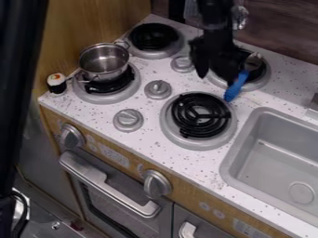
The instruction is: Put the blue spoon on top of the lower left burner
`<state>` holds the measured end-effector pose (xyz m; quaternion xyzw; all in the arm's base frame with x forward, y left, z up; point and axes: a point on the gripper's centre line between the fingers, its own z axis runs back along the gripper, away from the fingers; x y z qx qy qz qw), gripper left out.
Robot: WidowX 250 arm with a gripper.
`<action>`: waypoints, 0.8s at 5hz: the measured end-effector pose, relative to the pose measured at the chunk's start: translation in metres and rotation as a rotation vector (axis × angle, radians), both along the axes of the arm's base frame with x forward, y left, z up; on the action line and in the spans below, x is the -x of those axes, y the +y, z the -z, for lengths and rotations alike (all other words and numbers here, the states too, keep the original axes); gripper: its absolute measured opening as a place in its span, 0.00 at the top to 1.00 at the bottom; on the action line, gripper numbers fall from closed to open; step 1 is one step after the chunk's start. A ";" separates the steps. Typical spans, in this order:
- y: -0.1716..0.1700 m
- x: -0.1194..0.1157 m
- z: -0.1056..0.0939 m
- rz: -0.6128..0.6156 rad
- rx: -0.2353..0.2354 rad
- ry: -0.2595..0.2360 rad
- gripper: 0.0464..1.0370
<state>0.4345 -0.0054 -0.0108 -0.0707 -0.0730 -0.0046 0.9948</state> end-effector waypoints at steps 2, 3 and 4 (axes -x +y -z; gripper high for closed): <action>-0.019 -0.019 0.025 0.020 0.015 -0.008 0.04; -0.023 -0.024 0.032 0.029 0.011 0.001 0.04; -0.031 -0.024 0.036 0.058 -0.011 0.010 0.07</action>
